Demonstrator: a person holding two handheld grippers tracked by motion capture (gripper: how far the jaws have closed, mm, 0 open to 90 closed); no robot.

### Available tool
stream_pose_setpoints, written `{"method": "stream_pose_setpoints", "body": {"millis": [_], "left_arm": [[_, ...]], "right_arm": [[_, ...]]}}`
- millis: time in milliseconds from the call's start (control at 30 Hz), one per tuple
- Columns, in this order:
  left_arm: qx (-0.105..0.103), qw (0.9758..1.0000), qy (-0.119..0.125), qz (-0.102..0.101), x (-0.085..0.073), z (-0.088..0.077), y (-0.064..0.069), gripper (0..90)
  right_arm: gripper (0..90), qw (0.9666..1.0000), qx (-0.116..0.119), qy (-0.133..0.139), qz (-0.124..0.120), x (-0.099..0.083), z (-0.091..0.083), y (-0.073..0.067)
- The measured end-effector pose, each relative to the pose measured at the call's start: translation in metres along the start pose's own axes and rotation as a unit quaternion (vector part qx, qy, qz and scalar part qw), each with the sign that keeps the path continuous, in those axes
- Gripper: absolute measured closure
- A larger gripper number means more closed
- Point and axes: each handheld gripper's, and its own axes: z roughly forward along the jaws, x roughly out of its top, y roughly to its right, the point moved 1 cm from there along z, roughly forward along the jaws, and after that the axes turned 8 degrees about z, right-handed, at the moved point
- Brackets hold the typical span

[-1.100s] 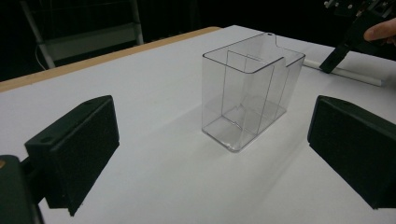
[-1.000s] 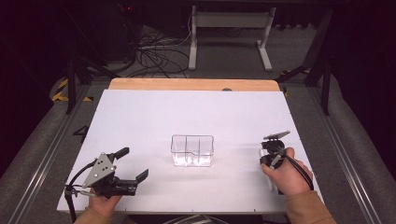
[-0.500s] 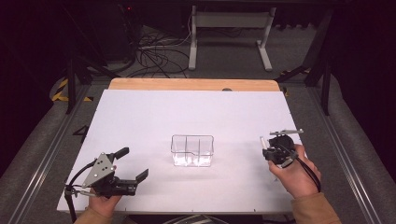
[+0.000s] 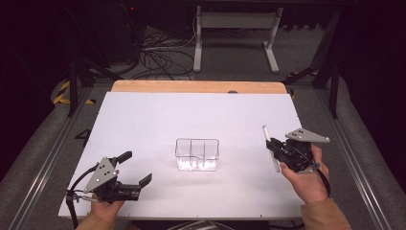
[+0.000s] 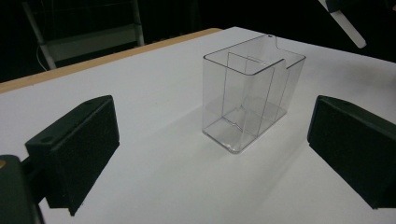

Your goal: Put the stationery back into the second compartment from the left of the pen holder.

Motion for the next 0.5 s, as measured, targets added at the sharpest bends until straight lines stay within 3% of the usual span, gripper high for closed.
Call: {"method": "stream_pose_setpoints", "body": {"millis": [267,500], "left_arm": [[0.002,1.0,0.003,-0.005,0.0,-0.0004,0.0006,3.1],[0.003,1.0,0.003,-0.002,0.0001,-0.0007,0.0003,3.1]], "right_arm": [[79.3,0.9963,0.051,0.067,-0.018,0.0033,-0.0052,-0.0002],[79.2,0.9871,0.089,0.122,-0.052,0.0071,-0.0101,-0.0044]]}}
